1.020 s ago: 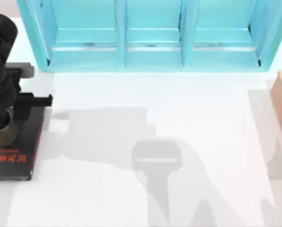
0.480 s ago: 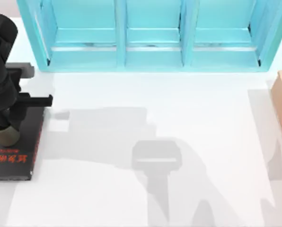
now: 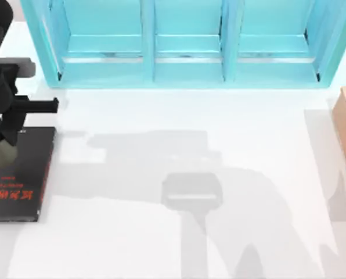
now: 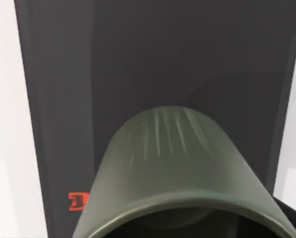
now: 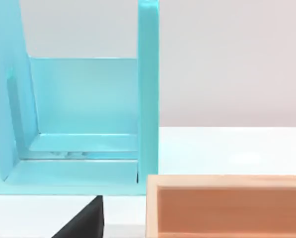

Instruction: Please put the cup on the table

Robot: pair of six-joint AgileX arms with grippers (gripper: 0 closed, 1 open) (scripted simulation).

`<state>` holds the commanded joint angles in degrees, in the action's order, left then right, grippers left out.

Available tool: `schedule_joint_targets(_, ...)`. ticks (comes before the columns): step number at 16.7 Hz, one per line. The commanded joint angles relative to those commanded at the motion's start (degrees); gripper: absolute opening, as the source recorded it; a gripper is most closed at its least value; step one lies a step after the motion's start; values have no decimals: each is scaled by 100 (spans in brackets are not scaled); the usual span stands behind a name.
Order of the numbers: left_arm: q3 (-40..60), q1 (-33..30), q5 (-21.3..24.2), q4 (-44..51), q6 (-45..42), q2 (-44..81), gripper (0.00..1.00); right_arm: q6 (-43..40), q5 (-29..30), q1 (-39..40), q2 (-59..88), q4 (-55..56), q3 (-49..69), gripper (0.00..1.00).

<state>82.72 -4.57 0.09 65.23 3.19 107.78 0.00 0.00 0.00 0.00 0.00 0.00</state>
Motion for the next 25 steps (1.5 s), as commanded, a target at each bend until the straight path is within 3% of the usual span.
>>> schedule_joint_targets(8, 282, -182, -3, 210, 169, 136, 0, 0, 0, 0, 0, 0, 0, 100)
schedule_joint_targets(11, 1038, -760, -6, 601, 738, 618, 0, 0, 0, 0, 0, 0, 0, 100)
schedule_joint_targets(20, 4696, -3211, 7, 2161, 3174, 2443, 0, 0, 0, 0, 0, 0, 0, 100)
schedule_joint_targets(25, 5289, -3741, -6, 2432, 3699, 2747, 0, 0, 0, 0, 0, 0, 0, 100)
